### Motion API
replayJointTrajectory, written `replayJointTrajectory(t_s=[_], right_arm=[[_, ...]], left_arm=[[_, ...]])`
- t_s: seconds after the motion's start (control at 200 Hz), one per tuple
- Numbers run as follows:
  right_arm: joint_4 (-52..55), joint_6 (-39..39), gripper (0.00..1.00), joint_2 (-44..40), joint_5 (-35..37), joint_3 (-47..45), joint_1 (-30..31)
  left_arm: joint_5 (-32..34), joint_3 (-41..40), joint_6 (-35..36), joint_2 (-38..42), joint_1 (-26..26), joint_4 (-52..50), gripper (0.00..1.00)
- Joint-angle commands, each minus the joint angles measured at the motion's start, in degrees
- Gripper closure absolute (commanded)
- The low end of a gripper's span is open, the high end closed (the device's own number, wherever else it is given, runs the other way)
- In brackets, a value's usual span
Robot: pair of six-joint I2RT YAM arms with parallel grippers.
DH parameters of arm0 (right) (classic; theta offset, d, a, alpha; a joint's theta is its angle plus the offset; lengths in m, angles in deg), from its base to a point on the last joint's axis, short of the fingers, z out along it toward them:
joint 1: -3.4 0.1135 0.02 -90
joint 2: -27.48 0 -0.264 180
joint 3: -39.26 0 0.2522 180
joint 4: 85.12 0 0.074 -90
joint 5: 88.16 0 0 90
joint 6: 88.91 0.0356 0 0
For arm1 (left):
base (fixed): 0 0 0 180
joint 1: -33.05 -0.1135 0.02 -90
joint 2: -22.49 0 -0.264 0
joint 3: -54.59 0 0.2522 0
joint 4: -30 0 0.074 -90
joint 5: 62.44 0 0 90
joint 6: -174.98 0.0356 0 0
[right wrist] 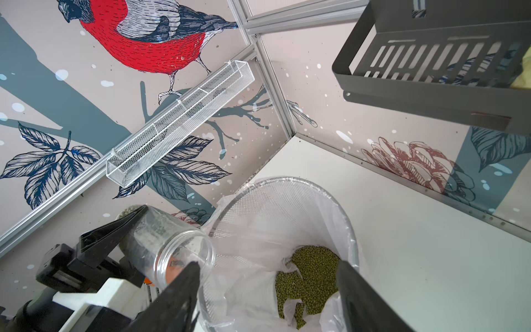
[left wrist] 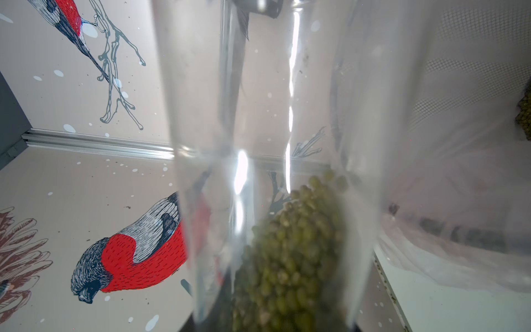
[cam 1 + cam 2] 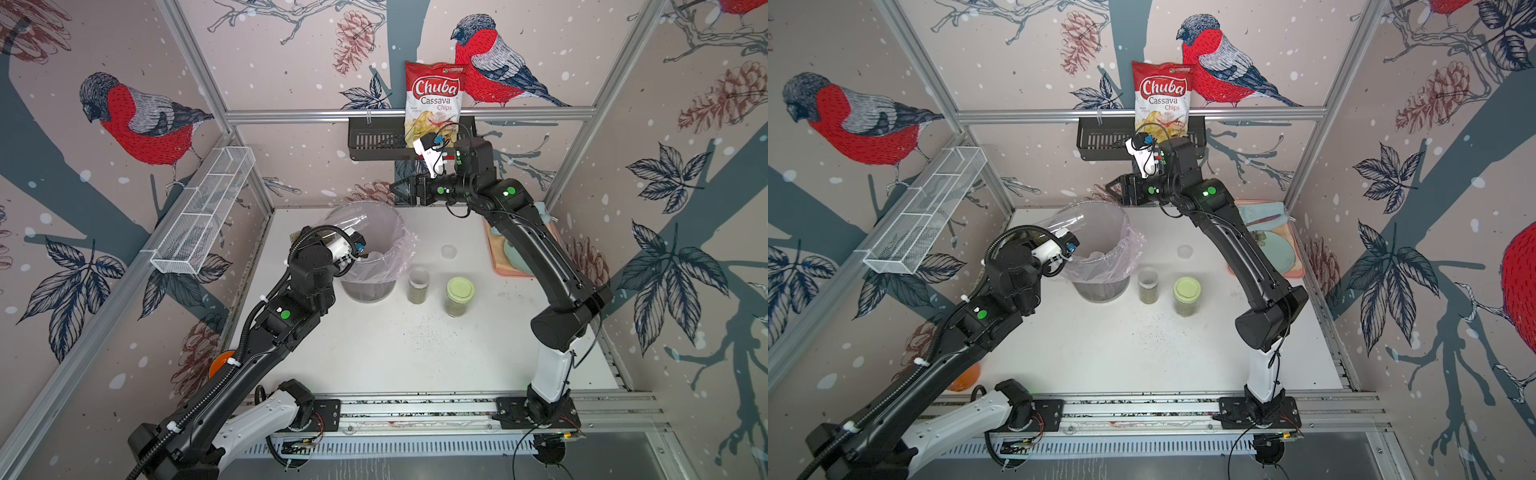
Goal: Empty moldy mung beans from jars
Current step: Pour the moldy mung beans from the jar into the trash bin.
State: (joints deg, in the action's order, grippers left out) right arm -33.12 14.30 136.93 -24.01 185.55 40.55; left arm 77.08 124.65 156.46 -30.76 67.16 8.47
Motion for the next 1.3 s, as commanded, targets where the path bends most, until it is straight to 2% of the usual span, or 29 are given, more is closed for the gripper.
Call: replayJointTrajectory(t_s=[0.0,0.165,0.385,0.54,0.981,1.101,1.296], right_arm=[[0.71,-1.59,0.25,0.41,-0.47,0.52,0.20],[1.34,-2.29,0.25,0.24,-0.08,0.27,0.20],[3.19,-5.23,0.25,1.26,-0.53,1.63,0.20],[6.01,-9.35,0.24,2.76,-2.60,3.86,0.29],[10.18,-27.11,0.27,3.49,-10.78,7.21,0.92],[9.88,-29.20,0.28,4.81,-11.77,8.13,1.17],[10.45,-30.99,0.29,7.49,-13.30,10.91,1.66]], left_arm=[[-1.84,1.39,4.03,-0.33,-0.36,4.29,0.72],[-2.58,3.14,5.89,-1.21,-1.99,3.98,0.70],[-3.94,3.65,12.17,-1.50,-2.82,3.97,0.69],[-5.04,4.21,15.33,-2.15,-3.15,4.53,0.69],[-9.97,4.44,22.22,-3.57,-4.83,5.23,0.64],[-11.36,3.69,24.12,-3.35,-5.08,8.41,0.63],[-13.53,2.96,27.39,-3.61,-6.15,7.65,0.63]])
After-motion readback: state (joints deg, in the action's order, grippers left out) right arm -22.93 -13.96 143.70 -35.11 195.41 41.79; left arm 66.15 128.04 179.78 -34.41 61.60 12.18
